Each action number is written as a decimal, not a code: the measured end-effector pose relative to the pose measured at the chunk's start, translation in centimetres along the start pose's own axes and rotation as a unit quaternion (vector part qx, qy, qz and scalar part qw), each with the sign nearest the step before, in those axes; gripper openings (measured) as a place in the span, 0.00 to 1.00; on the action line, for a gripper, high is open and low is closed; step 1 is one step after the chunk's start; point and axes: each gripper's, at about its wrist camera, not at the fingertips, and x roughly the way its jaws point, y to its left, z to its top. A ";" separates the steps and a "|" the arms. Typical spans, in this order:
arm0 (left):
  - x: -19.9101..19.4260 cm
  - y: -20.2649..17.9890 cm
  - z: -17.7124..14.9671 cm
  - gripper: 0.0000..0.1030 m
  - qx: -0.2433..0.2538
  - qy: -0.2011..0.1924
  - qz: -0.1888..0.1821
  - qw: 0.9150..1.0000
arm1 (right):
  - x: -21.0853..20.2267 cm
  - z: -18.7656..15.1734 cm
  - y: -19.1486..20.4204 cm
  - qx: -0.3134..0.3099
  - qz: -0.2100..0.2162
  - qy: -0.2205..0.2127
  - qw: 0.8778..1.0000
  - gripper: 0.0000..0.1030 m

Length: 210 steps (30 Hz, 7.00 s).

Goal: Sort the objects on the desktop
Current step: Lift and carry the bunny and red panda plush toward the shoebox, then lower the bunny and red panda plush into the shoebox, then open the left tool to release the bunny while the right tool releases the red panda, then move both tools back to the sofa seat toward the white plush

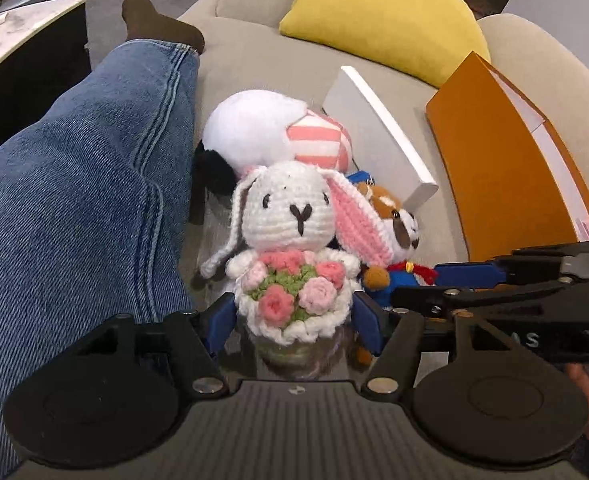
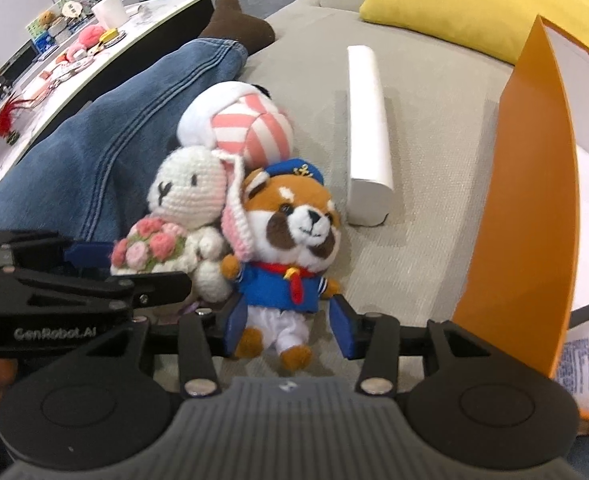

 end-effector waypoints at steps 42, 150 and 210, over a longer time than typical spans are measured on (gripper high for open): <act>-10.6 -6.2 2.4 0.57 0.049 -0.137 -0.067 0.987 | -11.6 -0.8 -0.1 -0.008 -0.002 -0.118 0.993 0.44; 11.6 -29.2 12.1 0.15 0.391 0.037 -0.081 0.916 | -5.7 5.8 -23.4 -0.119 -0.133 0.128 0.975 0.00; 4.6 -29.6 11.2 0.51 0.382 -0.061 -0.125 0.913 | -12.5 3.3 -21.0 -0.156 -0.231 0.061 0.959 0.33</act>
